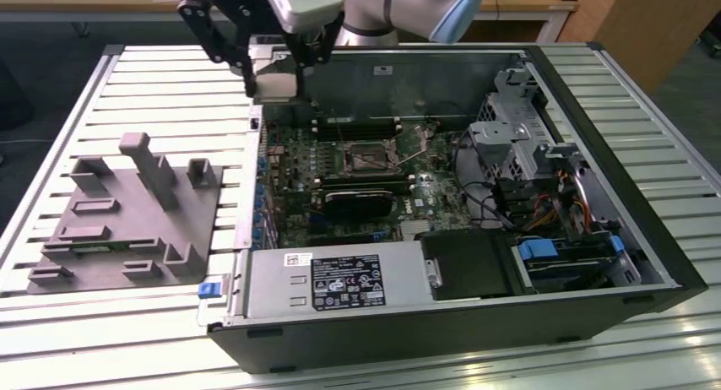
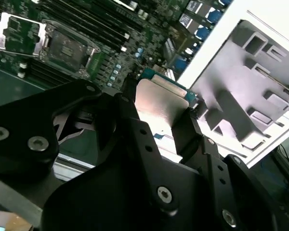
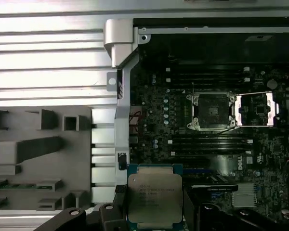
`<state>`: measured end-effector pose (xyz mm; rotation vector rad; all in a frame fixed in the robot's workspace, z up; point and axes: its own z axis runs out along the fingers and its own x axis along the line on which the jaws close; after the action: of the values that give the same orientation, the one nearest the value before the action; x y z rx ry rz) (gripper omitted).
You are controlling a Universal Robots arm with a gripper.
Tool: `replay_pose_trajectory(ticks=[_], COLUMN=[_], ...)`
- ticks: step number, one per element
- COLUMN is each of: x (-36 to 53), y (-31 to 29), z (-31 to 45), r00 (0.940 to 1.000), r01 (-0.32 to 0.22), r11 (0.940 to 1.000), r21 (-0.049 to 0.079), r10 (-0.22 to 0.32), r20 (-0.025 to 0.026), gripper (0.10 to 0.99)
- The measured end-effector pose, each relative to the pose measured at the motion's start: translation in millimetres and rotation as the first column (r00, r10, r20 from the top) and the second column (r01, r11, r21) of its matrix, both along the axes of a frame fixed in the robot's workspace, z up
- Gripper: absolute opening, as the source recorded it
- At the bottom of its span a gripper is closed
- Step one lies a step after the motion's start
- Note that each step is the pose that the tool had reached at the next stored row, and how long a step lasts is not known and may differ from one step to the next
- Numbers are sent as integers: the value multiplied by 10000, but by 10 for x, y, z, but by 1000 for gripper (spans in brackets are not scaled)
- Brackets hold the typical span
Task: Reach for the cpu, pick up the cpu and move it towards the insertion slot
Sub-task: 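Pick up the cpu and move it towards the insertion slot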
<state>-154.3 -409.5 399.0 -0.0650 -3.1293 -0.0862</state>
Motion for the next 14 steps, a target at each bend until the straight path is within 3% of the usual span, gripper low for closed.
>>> replay_pose_trajectory(ticks=[14], x=[638], y=[0], z=[0], r00=[10000], r01=[-1], r11=[10000], r21=[0], r10=[1], r20=[-64], gripper=[541])
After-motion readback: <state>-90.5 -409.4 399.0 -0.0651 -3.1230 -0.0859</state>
